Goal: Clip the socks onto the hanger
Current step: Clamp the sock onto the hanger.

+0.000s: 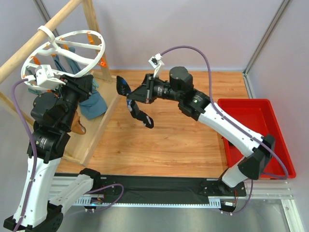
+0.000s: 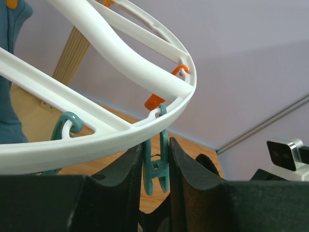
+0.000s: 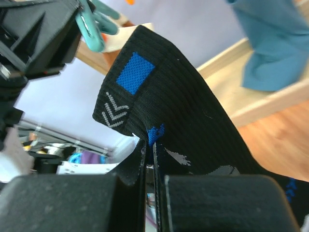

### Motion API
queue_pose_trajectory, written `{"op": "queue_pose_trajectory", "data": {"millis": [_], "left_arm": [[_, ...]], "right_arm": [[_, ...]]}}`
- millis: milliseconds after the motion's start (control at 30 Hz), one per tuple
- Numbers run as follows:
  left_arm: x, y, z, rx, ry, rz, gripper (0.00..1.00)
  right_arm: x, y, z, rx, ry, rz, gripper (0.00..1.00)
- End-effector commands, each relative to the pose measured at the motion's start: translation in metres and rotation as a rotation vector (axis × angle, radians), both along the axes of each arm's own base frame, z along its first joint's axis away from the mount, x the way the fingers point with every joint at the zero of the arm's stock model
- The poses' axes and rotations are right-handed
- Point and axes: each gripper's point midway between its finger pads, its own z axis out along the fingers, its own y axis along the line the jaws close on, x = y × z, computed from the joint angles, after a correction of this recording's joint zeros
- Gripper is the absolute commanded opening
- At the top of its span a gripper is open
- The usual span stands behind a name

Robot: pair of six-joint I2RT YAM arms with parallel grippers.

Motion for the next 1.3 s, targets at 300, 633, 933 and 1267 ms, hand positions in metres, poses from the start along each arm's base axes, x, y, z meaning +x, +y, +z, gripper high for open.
{"op": "queue_pose_trajectory", "data": {"millis": [300,633,933,1267], "left_arm": [[-0.005,-0.004,0.008,0.011,-0.031,-0.028,0.0],[0.0,-0.006,0.004,0.014,-0.027,-0.034,0.0],[0.001,-0.007,0.004,0.014,-0.028,-0.034,0.0],[-0.002,-0.003,0.006,0.023,-0.033,-0.022,0.0]], "right_arm": [[-0.002,0.056,0.034,0.168,0.146,0.145,0.0],[-0.012,0.067,0.036,0.194,0.165,0.192,0.0],[-0.015,0.075,0.034,0.193,0.171,0.208,0.0],[-0.012,0.072,0.026,0.173,0.156,0.148,0.0]]}}
